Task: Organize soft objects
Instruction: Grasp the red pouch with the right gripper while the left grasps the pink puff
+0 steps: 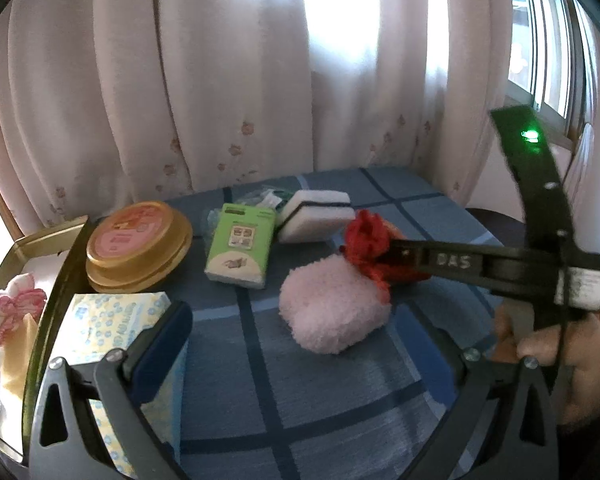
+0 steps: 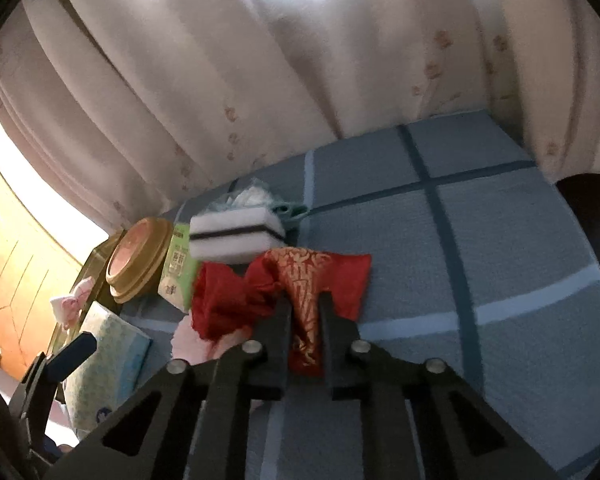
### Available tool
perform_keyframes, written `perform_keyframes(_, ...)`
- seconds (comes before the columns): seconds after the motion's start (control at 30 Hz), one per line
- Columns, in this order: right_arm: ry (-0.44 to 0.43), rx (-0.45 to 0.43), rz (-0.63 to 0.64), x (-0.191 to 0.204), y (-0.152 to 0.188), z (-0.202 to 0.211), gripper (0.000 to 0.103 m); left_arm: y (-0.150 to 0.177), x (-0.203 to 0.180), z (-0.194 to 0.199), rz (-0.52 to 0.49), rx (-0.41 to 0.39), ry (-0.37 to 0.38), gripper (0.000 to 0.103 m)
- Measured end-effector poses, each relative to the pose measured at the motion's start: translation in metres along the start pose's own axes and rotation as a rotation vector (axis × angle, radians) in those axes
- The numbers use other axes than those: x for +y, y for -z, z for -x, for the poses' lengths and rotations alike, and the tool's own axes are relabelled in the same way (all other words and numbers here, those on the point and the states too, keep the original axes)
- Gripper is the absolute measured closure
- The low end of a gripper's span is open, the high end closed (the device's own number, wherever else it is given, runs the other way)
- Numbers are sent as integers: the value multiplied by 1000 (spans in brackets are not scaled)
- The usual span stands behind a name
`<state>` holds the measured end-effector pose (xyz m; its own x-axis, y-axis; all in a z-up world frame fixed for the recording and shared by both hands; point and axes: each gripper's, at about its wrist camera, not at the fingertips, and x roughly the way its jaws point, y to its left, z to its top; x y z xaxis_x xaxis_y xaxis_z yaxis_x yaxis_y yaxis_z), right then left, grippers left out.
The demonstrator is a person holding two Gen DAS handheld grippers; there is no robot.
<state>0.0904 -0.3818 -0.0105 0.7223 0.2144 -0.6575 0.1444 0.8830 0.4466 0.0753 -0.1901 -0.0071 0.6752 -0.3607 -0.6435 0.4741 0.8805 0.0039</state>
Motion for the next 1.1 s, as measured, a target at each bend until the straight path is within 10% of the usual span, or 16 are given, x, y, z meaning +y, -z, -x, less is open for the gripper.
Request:
perform_keyframes(0.43,192,-378,10,-8,20,115,92,-18,-16,-50,55,142,-25,16)
perform_keyframes(0.63,204,-388,20,-6,25,121,92,-19,-28,-86,63,239,-58,28)
perform_keyframes(0.8,200,-376,26,-3,29,121,92,-21,-23,-83,88,240,-37,69)
perform_keyframes(1.1,222,-392,38,10,34,122,92,-28,-13,-54,105,153,43,71)
